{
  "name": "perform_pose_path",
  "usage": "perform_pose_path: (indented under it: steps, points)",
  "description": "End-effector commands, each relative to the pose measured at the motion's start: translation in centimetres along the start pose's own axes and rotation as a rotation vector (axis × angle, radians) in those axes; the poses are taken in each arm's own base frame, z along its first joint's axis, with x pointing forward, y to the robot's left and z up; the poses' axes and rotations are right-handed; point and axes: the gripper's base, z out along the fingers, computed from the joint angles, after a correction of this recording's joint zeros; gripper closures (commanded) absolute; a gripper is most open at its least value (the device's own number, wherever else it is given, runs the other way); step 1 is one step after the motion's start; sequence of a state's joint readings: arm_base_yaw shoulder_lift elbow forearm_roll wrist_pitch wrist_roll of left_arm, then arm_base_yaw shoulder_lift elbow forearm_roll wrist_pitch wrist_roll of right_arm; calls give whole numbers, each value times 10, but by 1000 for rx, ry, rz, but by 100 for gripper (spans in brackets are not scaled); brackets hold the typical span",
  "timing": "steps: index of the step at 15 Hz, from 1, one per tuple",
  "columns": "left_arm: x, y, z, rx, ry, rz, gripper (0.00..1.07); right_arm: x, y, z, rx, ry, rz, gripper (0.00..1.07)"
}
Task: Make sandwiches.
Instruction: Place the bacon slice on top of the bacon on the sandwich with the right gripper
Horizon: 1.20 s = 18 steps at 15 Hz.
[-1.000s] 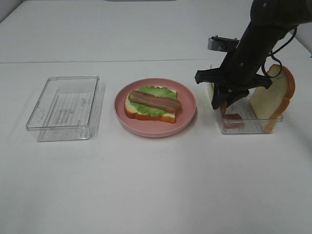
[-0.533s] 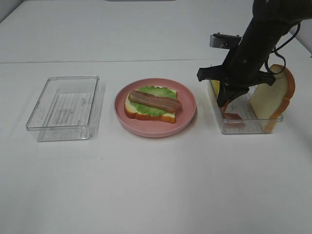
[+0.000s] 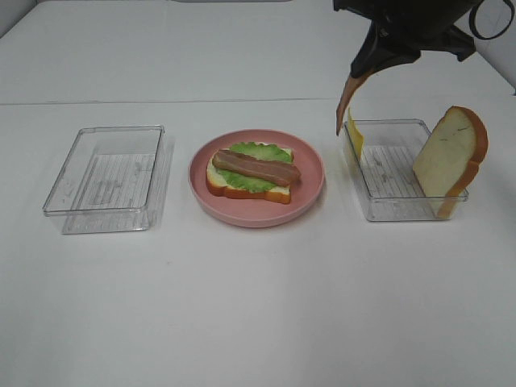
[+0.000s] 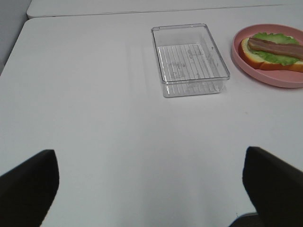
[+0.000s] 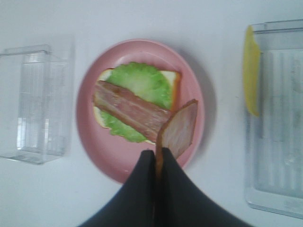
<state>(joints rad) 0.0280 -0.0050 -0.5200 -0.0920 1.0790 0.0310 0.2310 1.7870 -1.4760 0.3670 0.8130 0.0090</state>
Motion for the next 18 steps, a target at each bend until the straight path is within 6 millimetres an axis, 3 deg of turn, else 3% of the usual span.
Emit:
perform_pose_path:
  steps: [1,4,7,8,10,11,12,15,16,18]
  points:
    - [2,-1,-2,12,-22,-9,9,-10,26,2,-195,-28,-12,107]
    - [2,-1,-2,12,-22,-9,9,-16,57,19,-308,-16,-51,107]
    - [2,-1,-2,12,-22,-9,9,-17,82,47,-347,38,-101,107]
    - [2,-1,-2,12,-22,-9,9,-16,95,68,-360,76,-127,107]
    - [2,-1,-2,12,-22,-9,9,-14,102,86,-370,110,-134,107]
    - [2,-1,-2,12,-22,-9,9,-14,103,91,-377,123,-130,107]
    - [2,-1,-2,12,-22,-9,9,-13,104,112,-382,174,-128,107]
    - [2,-1,-2,12,-22,-9,9,-11,98,129,-364,200,-121,107]
    - [2,-1,-2,12,-22,-9,9,-5,90,149,-335,237,-117,107]
    - [2,-1,-2,12,-22,-9,9,-2,86,160,-323,264,-112,107]
